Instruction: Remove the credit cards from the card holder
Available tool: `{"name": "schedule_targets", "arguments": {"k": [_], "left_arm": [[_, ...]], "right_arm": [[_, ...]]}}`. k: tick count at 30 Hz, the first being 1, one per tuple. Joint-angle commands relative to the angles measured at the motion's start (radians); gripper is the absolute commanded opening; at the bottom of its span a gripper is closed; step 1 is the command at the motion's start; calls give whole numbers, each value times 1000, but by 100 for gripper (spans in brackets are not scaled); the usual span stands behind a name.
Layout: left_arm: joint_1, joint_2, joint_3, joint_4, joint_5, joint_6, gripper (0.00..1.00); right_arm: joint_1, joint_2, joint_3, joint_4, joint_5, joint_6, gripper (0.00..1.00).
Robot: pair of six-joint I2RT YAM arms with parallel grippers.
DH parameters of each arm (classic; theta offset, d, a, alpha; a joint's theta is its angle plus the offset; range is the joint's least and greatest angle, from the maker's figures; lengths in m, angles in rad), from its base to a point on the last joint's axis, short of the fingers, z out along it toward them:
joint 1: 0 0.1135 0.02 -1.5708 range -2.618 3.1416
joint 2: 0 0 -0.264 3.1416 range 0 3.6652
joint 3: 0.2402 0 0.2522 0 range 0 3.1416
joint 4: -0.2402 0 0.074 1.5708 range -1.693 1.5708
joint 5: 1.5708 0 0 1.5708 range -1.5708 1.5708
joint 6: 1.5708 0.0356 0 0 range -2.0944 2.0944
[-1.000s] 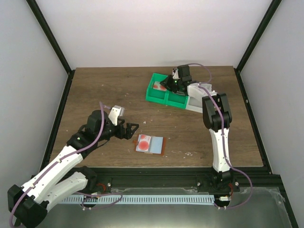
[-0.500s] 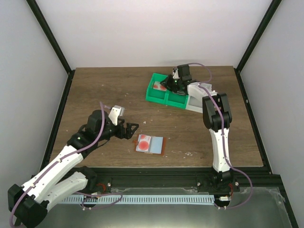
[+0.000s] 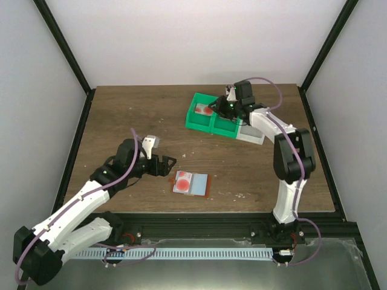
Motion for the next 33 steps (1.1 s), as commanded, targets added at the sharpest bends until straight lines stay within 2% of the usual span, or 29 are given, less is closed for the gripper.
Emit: {"name": "schedule_targets", "arguments": {"k": [1, 6, 13, 21, 28, 33], "left_arm": [[-1, 36, 5, 23, 50, -70, 95], [-1, 98, -18, 70, 137, -93, 91], [-1, 173, -49, 145, 173, -145, 86], [0, 260, -112, 231, 53, -203, 83], [0, 366, -168, 315, 122, -210, 82], [0, 418, -220, 382, 172, -234, 76]], "right_arm": [[6, -158, -133, 4, -5, -40, 24], [23, -341, -371, 45, -22, -37, 25], [44, -573, -623, 58, -21, -41, 26], [67, -750, -812, 93, -66, -12, 27], [85, -846, -926, 105, -59, 3, 26], [128, -887, -981, 122, -46, 31, 26]]}}
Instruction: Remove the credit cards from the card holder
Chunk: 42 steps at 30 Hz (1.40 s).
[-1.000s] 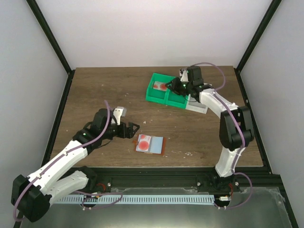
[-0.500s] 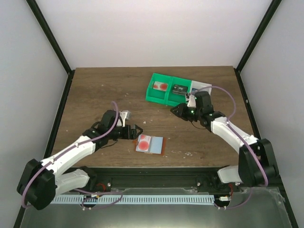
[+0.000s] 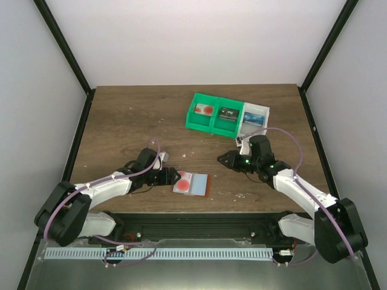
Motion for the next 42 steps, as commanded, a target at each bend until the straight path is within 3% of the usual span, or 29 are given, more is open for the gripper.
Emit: {"name": "schedule_targets", "arguments": {"k": [1, 13, 20, 31, 34, 38, 42], "left_arm": [[-1, 34, -40, 91, 53, -27, 76], [-10, 74, -121, 249, 187, -117, 66], [-64, 62, -155, 348, 224, -205, 60], [-73, -66, -97, 201, 84, -158, 50], [-74, -89, -100, 240, 95, -162, 41], [-75, -20, -105, 338, 165, -193, 16], [-77, 46, -106, 390, 179, -193, 0]], "right_arm": [[42, -40, -31, 40, 7, 33, 26], [82, -61, -57, 30, 31, 49, 26], [179, -41, -69, 73, 78, 96, 26], [330, 121, -41, 166, 119, 122, 26], [332, 153, -50, 210, 105, 110, 26], [332, 201, -53, 245, 85, 81, 26], [332, 246, -47, 250, 88, 62, 24]]}}
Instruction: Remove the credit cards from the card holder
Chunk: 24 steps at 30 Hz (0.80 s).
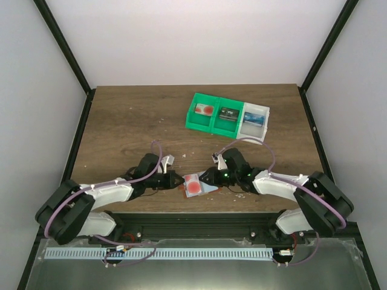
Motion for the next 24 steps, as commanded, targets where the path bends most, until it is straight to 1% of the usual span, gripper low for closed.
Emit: {"name": "schedule_targets", "arguments": {"k": [1, 14, 20, 24], "left_arm": [[-3, 61, 7, 91, 35, 2, 0], [-4, 198, 20, 139, 35, 32, 0], [-3, 238, 25, 146, 40, 48, 0], [-4, 246, 18, 146, 41, 52, 0]], "right_arm": [[9, 41, 18, 41, -8, -35, 24], [10, 119, 16, 64, -16, -52, 23], [10, 197, 44, 73, -25, -67, 23], [10, 212, 52, 93, -27, -65, 22]]}}
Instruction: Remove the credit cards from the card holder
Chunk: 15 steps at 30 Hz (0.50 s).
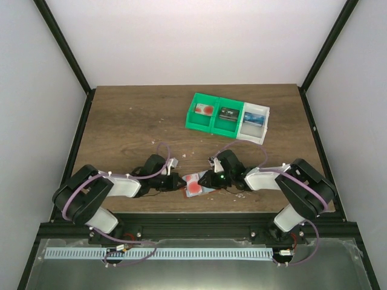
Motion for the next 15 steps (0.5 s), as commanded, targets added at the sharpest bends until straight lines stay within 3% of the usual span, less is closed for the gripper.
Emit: {"name": "schedule_targets", "arguments": {"k": [1, 15], "left_arm": [[-4, 14, 4, 19, 7, 28, 0], [-4, 24, 0, 10, -2, 41, 0]], "right_arm": [[9, 21, 38, 36, -5, -17, 22], [8, 46, 6, 126, -53, 27, 15]]}}
